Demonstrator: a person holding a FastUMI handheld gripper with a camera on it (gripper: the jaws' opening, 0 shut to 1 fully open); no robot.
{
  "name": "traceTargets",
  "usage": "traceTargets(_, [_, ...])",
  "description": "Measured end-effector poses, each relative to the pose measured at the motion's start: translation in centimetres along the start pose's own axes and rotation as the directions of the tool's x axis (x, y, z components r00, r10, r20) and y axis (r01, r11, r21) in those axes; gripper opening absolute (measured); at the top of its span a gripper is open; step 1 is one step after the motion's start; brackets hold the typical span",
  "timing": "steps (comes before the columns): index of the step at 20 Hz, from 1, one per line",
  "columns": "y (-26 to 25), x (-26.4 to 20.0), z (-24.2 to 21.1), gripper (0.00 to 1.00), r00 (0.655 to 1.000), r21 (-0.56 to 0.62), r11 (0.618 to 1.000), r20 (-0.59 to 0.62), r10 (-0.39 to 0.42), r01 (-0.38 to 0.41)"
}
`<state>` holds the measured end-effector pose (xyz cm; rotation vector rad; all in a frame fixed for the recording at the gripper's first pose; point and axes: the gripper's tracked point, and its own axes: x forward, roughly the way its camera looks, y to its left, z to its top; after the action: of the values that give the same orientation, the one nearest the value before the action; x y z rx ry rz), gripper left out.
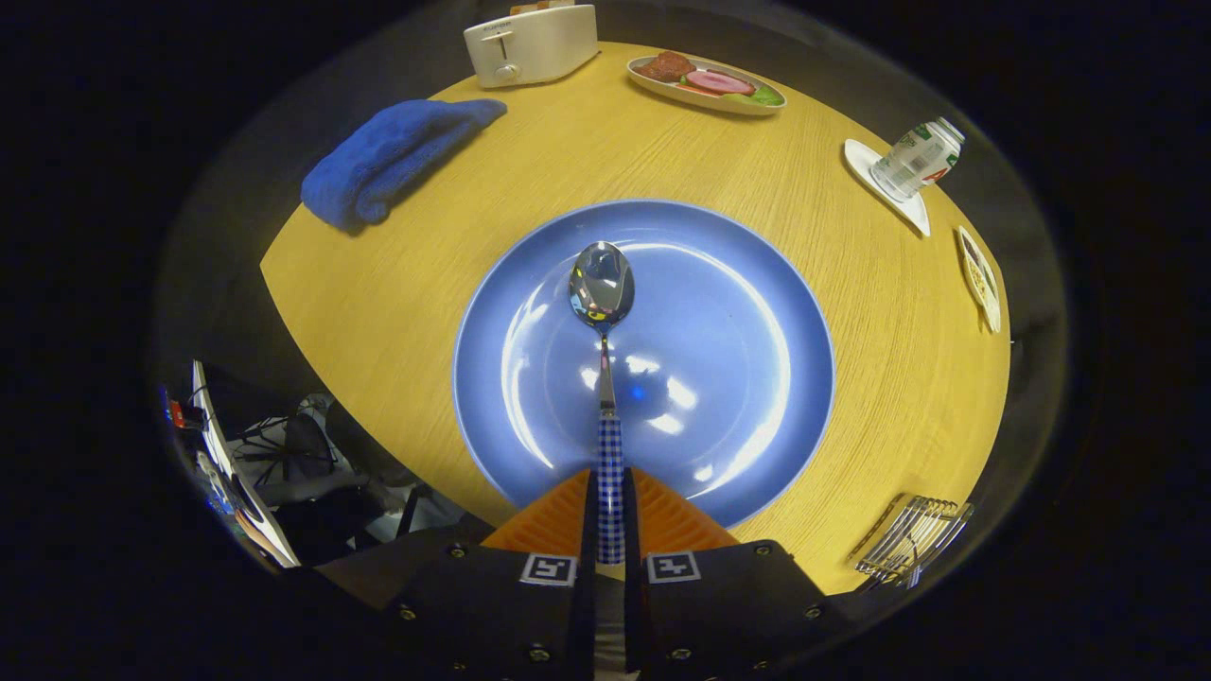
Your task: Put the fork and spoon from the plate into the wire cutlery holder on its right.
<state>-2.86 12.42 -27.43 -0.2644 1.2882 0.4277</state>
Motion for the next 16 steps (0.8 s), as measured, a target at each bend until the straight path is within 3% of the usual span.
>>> traceTargets(6, [-2.2, -4.5, -1.0, 0.13, 0.999, -0.074, 0.996, -0.015, -0.053, 0.051])
traceTargets(16, [-5.3, -6.2, -0.9, 0.13, 0.997, 0.005, 0.999, 0.057, -0.047, 0.047])
